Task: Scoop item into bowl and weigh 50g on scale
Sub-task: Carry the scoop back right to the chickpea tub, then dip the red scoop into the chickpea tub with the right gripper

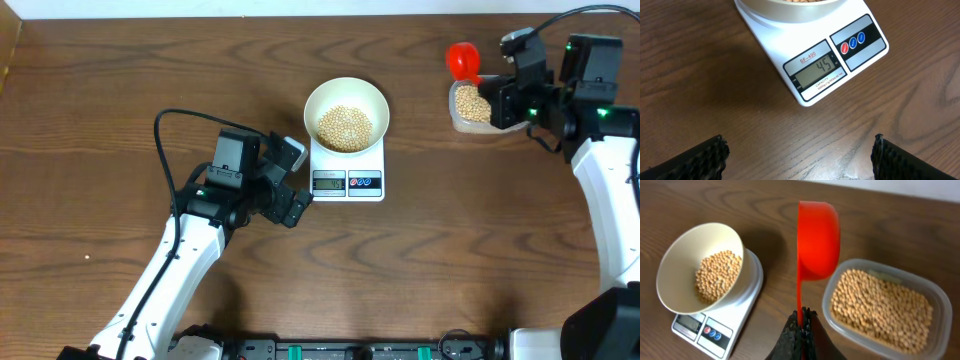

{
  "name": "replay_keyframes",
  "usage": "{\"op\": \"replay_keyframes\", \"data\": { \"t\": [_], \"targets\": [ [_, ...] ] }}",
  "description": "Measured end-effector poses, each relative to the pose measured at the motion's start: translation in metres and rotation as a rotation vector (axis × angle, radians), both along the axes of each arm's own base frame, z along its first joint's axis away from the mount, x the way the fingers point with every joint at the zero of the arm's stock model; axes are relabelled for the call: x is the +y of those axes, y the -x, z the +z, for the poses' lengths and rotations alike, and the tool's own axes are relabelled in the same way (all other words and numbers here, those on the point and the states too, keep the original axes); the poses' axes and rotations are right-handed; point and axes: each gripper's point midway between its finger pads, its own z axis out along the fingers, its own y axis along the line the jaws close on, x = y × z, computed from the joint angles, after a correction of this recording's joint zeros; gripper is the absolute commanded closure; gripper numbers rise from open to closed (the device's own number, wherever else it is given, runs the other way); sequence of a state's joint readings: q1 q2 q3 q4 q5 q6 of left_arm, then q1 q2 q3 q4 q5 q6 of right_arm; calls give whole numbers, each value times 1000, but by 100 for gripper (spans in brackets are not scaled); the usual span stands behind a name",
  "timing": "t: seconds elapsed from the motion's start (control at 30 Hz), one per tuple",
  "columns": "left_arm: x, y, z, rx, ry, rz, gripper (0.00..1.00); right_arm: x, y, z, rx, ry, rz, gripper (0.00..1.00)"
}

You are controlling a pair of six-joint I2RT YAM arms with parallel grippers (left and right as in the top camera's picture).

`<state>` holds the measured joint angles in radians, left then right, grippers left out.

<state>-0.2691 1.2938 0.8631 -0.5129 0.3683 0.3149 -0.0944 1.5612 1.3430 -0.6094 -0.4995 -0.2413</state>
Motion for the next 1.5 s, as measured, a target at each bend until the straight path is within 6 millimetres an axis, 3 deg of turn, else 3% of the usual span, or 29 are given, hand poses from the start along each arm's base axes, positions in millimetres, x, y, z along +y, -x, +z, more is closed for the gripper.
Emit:
{"op": "replay_keyframes", "data": {
  "t": [0.53, 0.87, 1.0, 1.5],
  "targets": [
    [0, 0, 0, 0, 0, 0, 7, -52, 8, -34, 144, 139, -233, 98],
    [0, 0, 0, 0, 0, 0, 7, -62, 1, -101, 312, 169, -265, 98],
    [0, 0, 0, 0, 0, 0, 7, -60, -1, -117, 345, 159, -255, 98],
    [0, 0, 0, 0, 0, 0, 7, -55, -12, -117, 325, 65, -262, 99]
  ]
}}
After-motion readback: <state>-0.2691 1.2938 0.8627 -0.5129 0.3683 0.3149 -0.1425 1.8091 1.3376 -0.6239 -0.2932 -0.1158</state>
